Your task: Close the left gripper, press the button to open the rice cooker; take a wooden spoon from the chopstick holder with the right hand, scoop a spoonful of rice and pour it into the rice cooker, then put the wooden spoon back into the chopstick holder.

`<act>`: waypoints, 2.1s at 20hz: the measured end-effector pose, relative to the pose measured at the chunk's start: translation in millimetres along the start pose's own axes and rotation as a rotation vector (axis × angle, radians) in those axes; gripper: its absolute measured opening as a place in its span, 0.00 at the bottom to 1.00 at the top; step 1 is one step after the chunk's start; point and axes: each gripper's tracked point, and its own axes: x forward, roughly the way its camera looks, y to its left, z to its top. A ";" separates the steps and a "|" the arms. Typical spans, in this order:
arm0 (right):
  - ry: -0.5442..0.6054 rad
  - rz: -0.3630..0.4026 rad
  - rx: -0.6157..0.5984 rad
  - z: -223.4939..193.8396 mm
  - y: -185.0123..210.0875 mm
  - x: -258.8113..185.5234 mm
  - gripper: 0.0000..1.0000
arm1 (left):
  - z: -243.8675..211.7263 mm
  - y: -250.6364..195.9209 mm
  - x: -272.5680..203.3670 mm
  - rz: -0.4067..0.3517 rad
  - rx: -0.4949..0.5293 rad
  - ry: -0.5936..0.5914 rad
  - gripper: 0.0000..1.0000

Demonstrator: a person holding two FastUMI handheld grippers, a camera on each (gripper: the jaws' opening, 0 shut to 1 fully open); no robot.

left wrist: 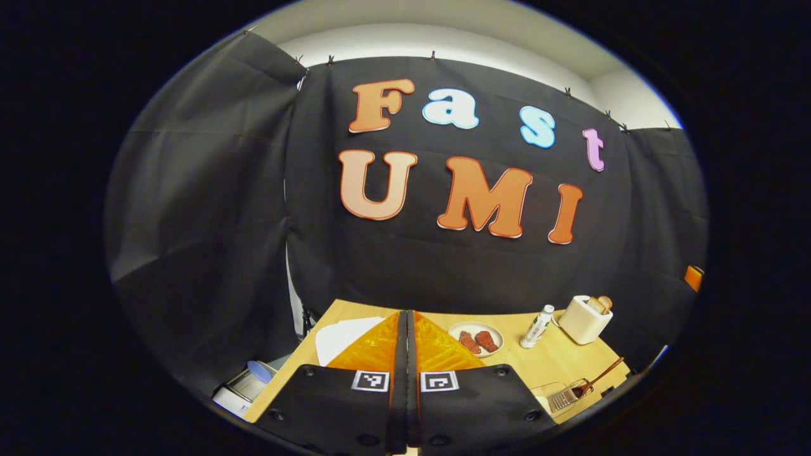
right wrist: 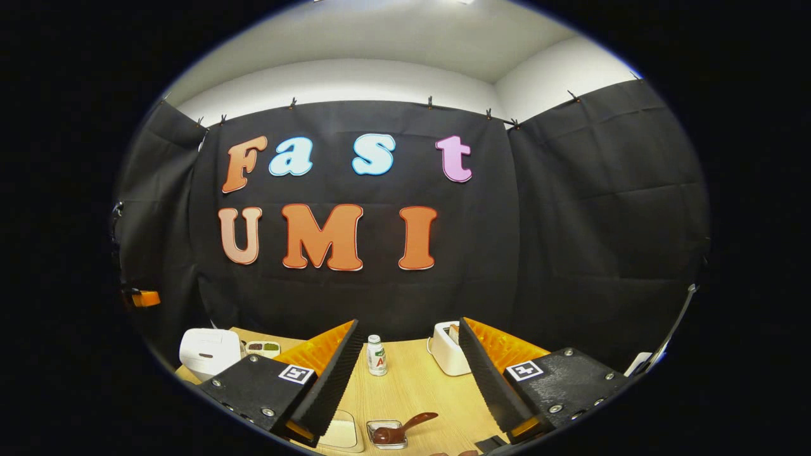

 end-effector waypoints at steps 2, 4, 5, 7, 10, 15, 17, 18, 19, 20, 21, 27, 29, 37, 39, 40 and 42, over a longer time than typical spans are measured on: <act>0.007 -0.014 -0.020 -1.6 -2.8 3.3 0.95 | -23.7 1.5 17.3 -0.004 -0.006 0.058 0.05; 0.011 -0.022 -0.033 -3.8 -4.2 4.6 0.95 | -43.6 -2.8 30.7 -0.023 -0.030 0.102 0.04; 0.013 -0.023 -0.033 -5.1 -4.7 5.1 0.95 | -54.0 -6.0 36.9 -0.037 -0.050 0.125 0.04; 0.026 -0.021 -0.030 -7.3 -3.4 6.9 0.95 | -77.3 -5.4 53.3 -0.028 -0.044 0.172 0.04; 0.037 -0.025 -0.043 -12.8 -5.0 6.5 0.95 | -103.7 -7.6 65.5 -0.034 -0.052 0.234 0.04; 0.057 -0.032 -0.040 -18.8 -6.6 6.3 0.95 | -142.8 2.8 83.9 -0.012 -0.076 0.320 0.04; 0.065 -0.036 -0.044 -21.1 -7.7 5.7 0.95 | -152.3 7.0 84.8 -0.007 -0.090 0.348 0.04; 0.069 -0.039 -0.046 -21.8 -7.8 6.0 0.95 | -156.5 10.0 85.6 -0.002 -0.084 0.359 0.05; 0.072 -0.040 -0.048 -23.6 -8.3 5.4 0.95 | -156.2 10.0 84.5 -0.006 -0.075 0.356 0.05; 0.076 -0.040 -0.048 -25.8 -8.4 3.9 0.95 | -155.2 9.8 86.1 -0.009 -0.063 0.356 0.05; 0.079 -0.040 -0.046 -26.2 -8.0 3.1 0.95 | -158.5 9.4 86.2 -0.011 -0.045 0.372 0.04; 0.086 -0.025 -0.032 -31.2 -2.5 -1.1 0.95 | -163.4 8.4 83.5 -0.005 -0.036 0.400 0.05; 0.084 -0.033 -0.037 -31.0 -5.9 -3.5 0.95 | -158.3 9.0 84.8 -0.003 -0.044 0.386 0.05; 0.068 -0.059 -0.007 -27.2 -19.4 -12.4 0.95 | -29.3 3.9 50.0 -0.016 -0.042 0.154 0.04; 0.063 -0.058 -0.006 -27.0 -20.3 -15.5 0.95 | -2.5 -2.7 35.5 -0.030 -0.053 0.091 0.04; 0.062 -0.058 -0.007 -26.6 -20.5 -16.1 0.95 | 10.1 -2.6 27.6 -0.032 -0.047 0.058 0.05; 0.058 -0.056 -0.009 -26.9 -20.1 -15.4 0.95 | 29.5 -1.7 10.4 -0.024 -0.013 0.004 0.04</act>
